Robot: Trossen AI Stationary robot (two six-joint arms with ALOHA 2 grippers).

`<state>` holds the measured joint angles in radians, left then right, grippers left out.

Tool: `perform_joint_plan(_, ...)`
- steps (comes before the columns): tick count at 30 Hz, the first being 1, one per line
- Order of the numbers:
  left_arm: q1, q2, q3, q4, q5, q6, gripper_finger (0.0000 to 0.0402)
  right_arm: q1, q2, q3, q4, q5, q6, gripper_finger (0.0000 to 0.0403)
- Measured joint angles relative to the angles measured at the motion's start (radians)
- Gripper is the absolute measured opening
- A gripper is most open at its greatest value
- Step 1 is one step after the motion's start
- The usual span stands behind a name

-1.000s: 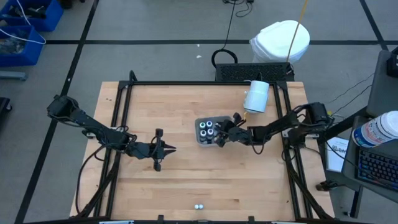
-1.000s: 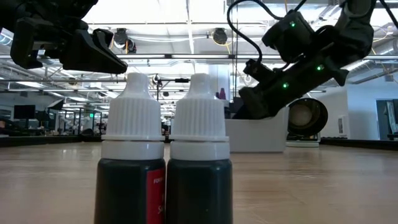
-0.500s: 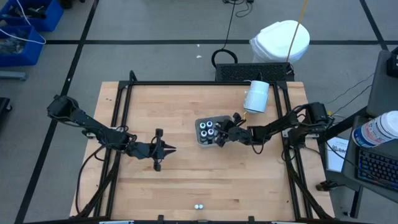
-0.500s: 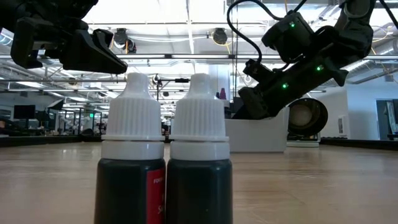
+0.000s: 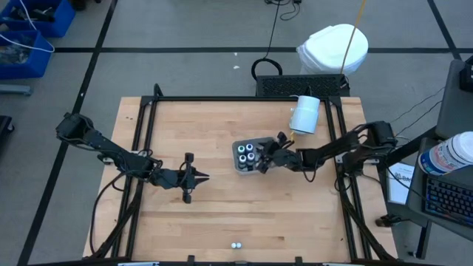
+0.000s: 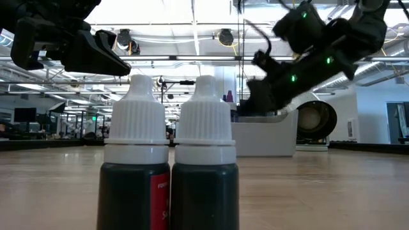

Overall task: Pick & Place food coloring
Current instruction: Adjust the gray bin

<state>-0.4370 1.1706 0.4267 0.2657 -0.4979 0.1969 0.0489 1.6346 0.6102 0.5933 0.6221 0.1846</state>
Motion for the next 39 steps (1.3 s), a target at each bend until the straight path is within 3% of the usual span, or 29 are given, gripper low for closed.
perform_joint_plan(9,0.000,0.000,0.000,-0.003,0.000,-0.018,0.0047,0.082,-0.289,0.000,-0.112,0.005,-0.092,0.0085)
perform_joint_plan(15,0.000,0.000,0.000,-0.003,0.001,-0.026,0.0047,0.188,-0.427,0.000,-0.338,0.018,-0.060,0.0037)
perform_joint_plan(18,0.000,0.000,0.000,-0.003,0.001,-0.026,0.0047,0.245,-0.452,-0.019,-0.402,0.101,-0.018,0.0006)
perform_joint_plan(31,0.000,0.000,0.000,-0.003,0.000,-0.043,0.0047,0.438,-0.466,-0.196,-0.422,0.501,0.330,0.0000)
perform_joint_plan(35,0.000,0.000,0.000,-0.003,0.000,-0.039,0.0047,0.436,-0.466,-0.218,-0.420,0.496,0.405,0.0000)
perform_joint_plan(39,0.000,0.000,0.000,-0.003,0.000,-0.038,0.0047,0.408,-0.466,-0.233,-0.420,0.421,0.453,0.0000)
